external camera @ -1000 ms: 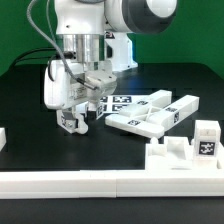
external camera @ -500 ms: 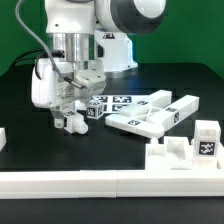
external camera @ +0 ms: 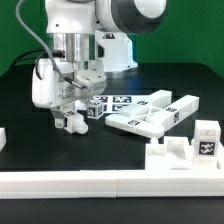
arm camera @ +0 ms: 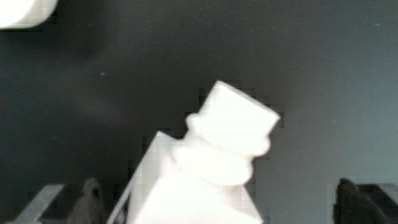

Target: Assemble chair

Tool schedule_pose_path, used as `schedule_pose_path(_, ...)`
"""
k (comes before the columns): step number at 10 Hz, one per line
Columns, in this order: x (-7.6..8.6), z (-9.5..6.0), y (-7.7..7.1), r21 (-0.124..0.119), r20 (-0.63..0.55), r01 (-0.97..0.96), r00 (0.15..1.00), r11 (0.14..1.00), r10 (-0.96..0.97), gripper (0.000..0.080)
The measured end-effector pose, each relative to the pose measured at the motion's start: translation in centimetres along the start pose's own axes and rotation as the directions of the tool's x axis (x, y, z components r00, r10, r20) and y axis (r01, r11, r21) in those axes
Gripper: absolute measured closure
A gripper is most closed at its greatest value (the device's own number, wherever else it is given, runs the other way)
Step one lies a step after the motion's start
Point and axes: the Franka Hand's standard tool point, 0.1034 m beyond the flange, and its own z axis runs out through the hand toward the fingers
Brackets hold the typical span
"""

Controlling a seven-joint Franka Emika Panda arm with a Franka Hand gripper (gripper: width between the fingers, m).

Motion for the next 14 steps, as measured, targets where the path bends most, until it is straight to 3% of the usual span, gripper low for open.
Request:
schedule_pose_path(4, -1.4, -2.6, -1.9, 0.071, 0.037, -0.083, 0.996, 0.994, 0.081, 0.0150)
schedule_pose_path(5, -1.6, -2.7, -2.0, 0.079, 0.035, -0.083, 0.996, 0.993, 0.080, 0.0150)
schedule_pose_path(6, -1.6, -2.3, -1.5, 0.070, 0.026, -0.072, 0.997, 0.995, 0.070, 0.0150)
schedule_pose_path(7, -1.2, -1.2, -0.5, 0.022, 0.033, -0.050, 0.998, 0.999, 0.049, 0.0150)
schedule_pose_path(8, -0.4, 0.1, 0.5, -0.042, 0.044, -0.014, 0.999, 0.999, 0.016, 0.0150)
schedule_pose_path(9, 0.2, 0.8, 1.1, -0.083, 0.050, 0.011, 0.999, 0.997, -0.006, 0.0150)
schedule_pose_path(10, -0.4, 0.8, 1.5, -0.138, 0.080, 0.047, 0.996, 0.989, -0.036, 0.0150)
schedule_pose_path(14, -0.6, 1.0, 2.1, -0.151, 0.081, 0.051, 0.996, 0.987, -0.039, 0.0150)
